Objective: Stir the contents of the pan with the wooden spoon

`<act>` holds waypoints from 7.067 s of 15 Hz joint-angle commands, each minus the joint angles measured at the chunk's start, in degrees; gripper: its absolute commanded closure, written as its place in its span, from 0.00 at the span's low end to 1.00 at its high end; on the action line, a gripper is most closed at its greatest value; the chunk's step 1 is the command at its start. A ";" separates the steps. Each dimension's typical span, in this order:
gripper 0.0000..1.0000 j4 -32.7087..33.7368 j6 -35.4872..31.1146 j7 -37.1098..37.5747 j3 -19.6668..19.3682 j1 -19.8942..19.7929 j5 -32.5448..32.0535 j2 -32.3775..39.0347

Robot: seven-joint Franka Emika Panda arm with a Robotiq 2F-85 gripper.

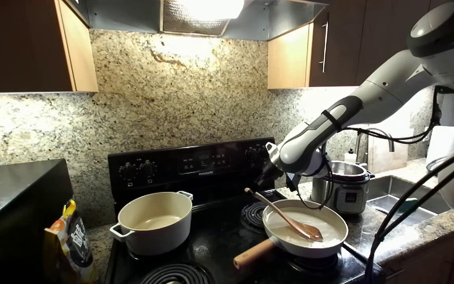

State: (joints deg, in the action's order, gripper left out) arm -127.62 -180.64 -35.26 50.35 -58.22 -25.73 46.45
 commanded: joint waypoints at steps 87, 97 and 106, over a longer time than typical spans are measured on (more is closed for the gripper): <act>0.90 -0.10 9.09 -19.95 12.86 -5.45 5.79 7.24; 0.90 3.89 6.28 -18.73 10.36 -6.44 5.90 6.61; 0.90 -0.55 12.91 -23.77 11.14 -11.90 5.67 9.82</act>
State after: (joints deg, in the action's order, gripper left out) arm -125.38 -170.22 -54.19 59.62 -67.38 -20.78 54.56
